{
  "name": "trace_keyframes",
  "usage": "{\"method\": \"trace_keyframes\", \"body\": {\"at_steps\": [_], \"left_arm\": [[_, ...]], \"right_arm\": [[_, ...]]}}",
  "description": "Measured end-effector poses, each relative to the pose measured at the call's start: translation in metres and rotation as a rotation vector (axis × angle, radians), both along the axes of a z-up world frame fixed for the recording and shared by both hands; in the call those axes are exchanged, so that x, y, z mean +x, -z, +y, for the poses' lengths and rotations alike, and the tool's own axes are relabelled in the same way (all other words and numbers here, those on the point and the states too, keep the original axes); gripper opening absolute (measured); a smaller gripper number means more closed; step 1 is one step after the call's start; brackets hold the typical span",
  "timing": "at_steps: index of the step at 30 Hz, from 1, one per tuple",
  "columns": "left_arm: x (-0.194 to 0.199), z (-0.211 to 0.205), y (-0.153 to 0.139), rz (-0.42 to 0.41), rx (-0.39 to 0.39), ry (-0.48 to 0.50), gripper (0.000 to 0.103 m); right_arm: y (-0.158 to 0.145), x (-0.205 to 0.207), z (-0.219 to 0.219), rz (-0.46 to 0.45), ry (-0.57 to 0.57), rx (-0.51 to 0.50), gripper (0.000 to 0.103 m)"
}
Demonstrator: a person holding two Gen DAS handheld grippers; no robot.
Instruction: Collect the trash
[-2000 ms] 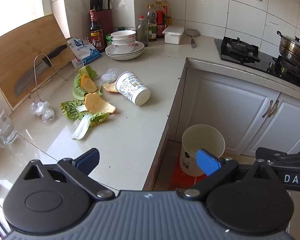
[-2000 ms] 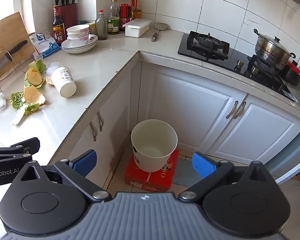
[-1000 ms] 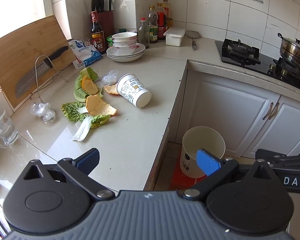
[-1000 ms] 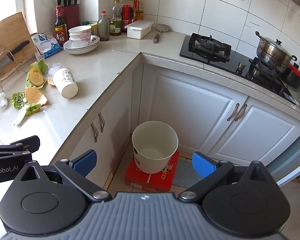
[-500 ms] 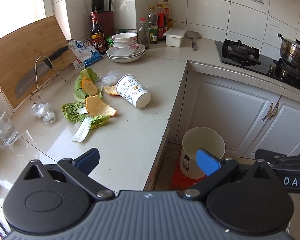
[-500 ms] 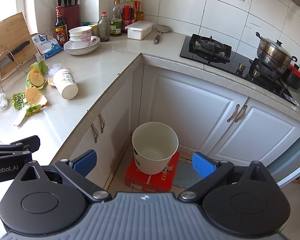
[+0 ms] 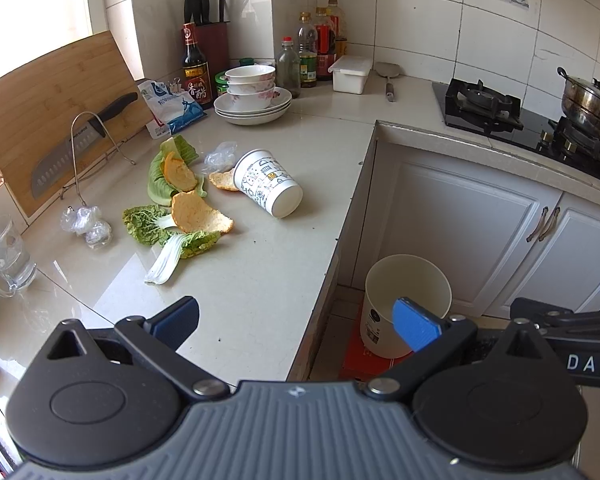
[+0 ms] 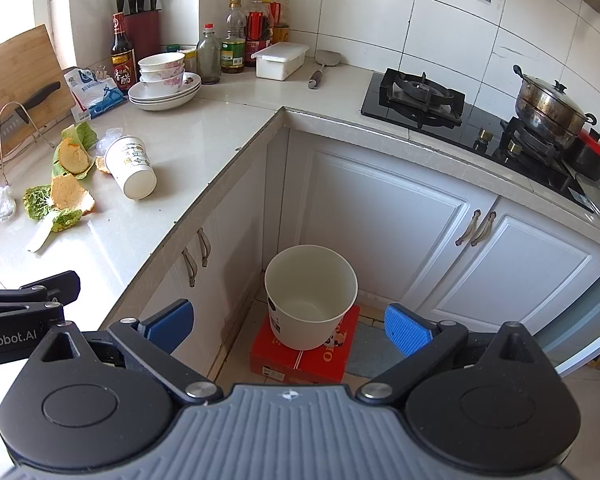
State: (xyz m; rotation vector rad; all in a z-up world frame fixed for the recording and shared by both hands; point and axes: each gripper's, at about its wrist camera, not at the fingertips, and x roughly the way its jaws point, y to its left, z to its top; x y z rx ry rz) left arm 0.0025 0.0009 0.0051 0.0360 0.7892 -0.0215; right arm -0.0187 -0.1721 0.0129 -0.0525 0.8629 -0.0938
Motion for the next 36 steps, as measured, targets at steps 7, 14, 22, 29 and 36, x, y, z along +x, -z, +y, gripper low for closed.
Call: {"method": "trace_keyframes", "body": {"at_steps": [7, 14, 22, 29, 36], "left_arm": [[0.001, 0.001, 0.0, -0.001, 0.002, -0.004, 0.102], [0.001, 0.001, 0.002, -0.002, 0.004, -0.01, 0.102], [0.002, 0.0, 0.002, -0.003, 0.006, -0.014, 0.102], [0.003, -0.003, 0.002, -0.001, 0.011, -0.019, 0.102], [0.001, -0.011, 0.001, -0.002, 0.02, -0.036, 0.102]], "right_arm": [[0.0, 0.0, 0.0, -0.001, -0.001, 0.0, 0.103], [-0.001, 0.003, 0.002, -0.001, -0.002, 0.001, 0.103], [-0.001, 0.003, 0.002, -0.002, -0.003, 0.002, 0.103], [0.0, 0.009, 0.003, 0.0, -0.016, 0.007, 0.103], [0.004, 0.006, -0.009, -0.003, -0.044, 0.022, 0.103]]}}
